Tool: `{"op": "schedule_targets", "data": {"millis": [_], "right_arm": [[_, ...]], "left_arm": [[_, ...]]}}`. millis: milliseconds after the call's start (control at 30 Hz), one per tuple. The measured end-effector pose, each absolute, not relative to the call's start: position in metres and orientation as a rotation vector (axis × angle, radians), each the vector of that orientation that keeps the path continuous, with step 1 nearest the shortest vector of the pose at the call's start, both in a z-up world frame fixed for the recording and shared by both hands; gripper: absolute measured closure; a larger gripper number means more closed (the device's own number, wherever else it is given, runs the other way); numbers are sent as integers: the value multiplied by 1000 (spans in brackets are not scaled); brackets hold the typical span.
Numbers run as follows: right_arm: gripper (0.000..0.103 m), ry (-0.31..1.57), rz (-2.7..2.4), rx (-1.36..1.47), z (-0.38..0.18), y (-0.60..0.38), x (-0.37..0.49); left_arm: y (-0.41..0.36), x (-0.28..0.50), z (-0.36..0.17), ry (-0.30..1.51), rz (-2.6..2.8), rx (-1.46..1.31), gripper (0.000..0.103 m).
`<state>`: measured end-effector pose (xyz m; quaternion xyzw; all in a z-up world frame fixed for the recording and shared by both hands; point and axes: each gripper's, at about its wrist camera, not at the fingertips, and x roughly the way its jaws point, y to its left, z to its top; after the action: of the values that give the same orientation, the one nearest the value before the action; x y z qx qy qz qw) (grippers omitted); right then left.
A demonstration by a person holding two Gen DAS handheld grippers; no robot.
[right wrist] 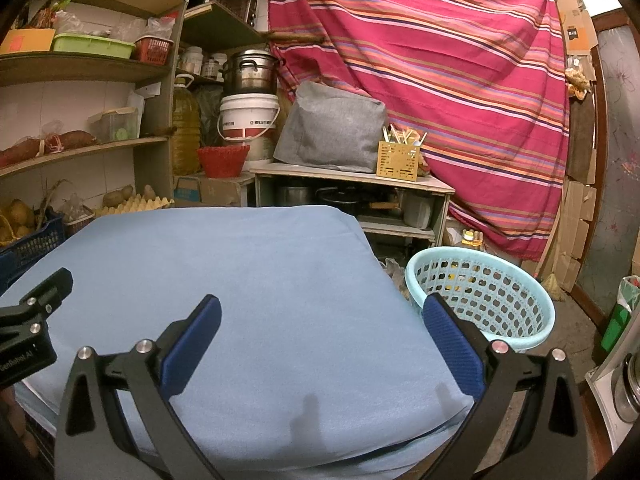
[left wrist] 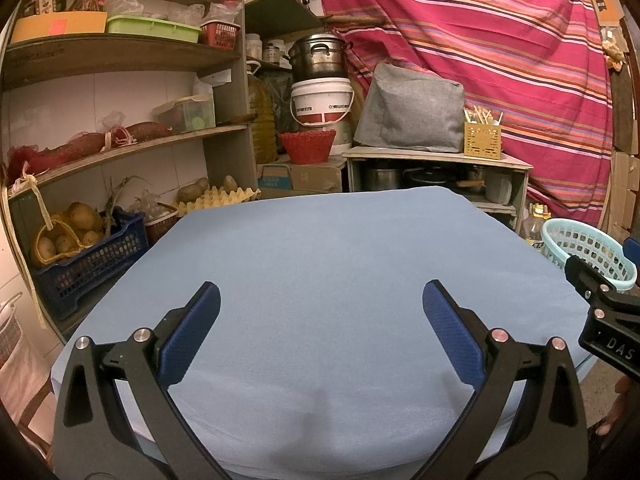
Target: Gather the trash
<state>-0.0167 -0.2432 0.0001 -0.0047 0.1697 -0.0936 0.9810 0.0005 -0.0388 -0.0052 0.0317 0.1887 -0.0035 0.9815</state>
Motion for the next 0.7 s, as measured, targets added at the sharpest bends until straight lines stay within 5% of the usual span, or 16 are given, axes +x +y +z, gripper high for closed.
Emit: {"op": "schedule_targets", "data": {"millis": [700], "right_arm": [[4,347,-187,-10,0,-244,-18]], "left_arm": [[-33,2,-4,385,-13,70,5]]}}
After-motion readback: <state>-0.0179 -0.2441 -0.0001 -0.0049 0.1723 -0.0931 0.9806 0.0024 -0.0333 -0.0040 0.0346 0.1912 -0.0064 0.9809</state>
